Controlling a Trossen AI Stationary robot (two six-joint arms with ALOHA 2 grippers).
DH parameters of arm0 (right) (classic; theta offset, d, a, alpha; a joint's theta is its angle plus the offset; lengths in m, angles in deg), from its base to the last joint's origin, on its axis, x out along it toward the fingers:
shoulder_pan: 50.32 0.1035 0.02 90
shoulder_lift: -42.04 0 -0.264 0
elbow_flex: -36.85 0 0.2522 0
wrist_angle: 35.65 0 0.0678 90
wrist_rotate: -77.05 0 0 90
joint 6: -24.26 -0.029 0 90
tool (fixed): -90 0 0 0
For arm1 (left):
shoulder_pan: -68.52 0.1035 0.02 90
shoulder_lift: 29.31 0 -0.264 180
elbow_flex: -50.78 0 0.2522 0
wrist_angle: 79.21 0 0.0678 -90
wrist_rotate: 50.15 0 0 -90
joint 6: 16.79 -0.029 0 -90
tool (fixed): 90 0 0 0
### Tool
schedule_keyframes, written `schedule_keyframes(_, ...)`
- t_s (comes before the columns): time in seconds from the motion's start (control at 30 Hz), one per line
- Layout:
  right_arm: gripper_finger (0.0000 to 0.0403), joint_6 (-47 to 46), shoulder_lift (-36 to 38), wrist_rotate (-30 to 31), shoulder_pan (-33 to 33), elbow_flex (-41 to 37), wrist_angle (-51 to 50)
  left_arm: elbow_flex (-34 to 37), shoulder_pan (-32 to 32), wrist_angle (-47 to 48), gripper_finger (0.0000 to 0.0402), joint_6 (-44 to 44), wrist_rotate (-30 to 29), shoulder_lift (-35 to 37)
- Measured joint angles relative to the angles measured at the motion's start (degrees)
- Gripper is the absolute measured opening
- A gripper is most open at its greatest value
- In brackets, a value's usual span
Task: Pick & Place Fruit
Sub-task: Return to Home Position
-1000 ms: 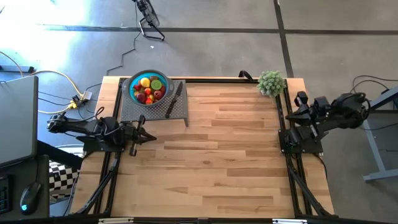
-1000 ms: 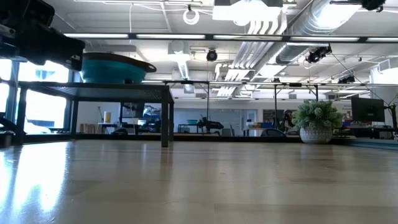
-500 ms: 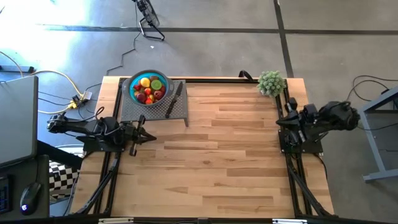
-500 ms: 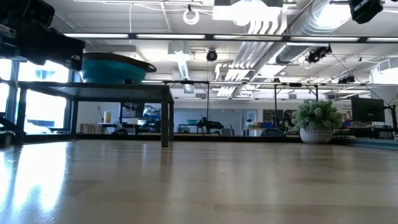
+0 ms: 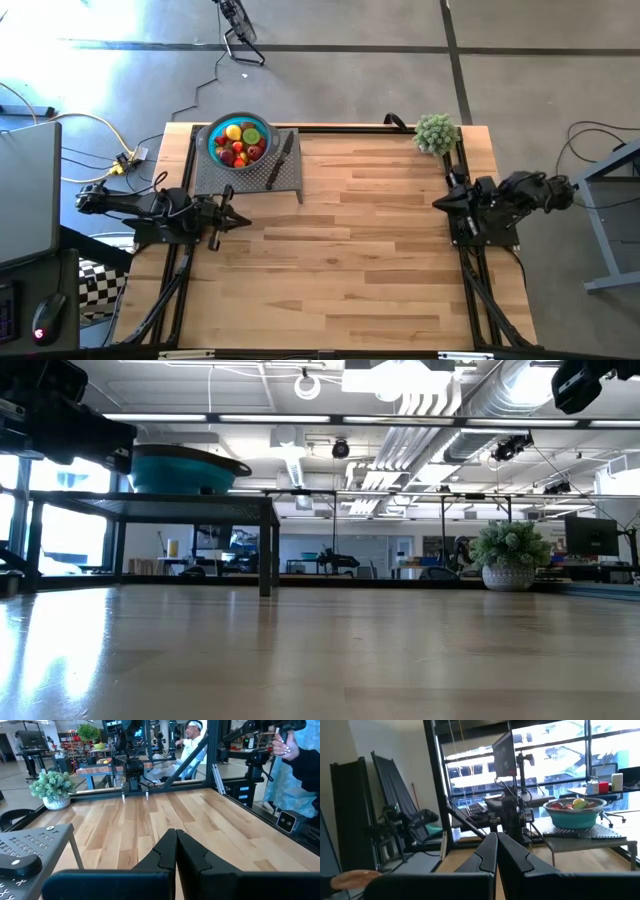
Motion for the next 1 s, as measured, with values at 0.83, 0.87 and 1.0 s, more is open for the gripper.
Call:
schedule_keyframes(0.83,0.0002,-6.1,0.0,-7.7,-7.5,-17.1,10.9,0.0,0.0,0.0,0.0000,0.0,0.0,0.0)
schedule_keyframes(0.87,0.0002,-6.1,0.0,-9.1,-8.0,-17.8,12.1,0.0,0.0,0.0,0.0000,0.0,0.0,0.0)
schedule_keyframes(1.0,0.0002,-6.3,0.0,-12.8,-10.7,-19.7,14.1,0.0,0.0,0.0,0.0000,0.0,0.0,0.0)
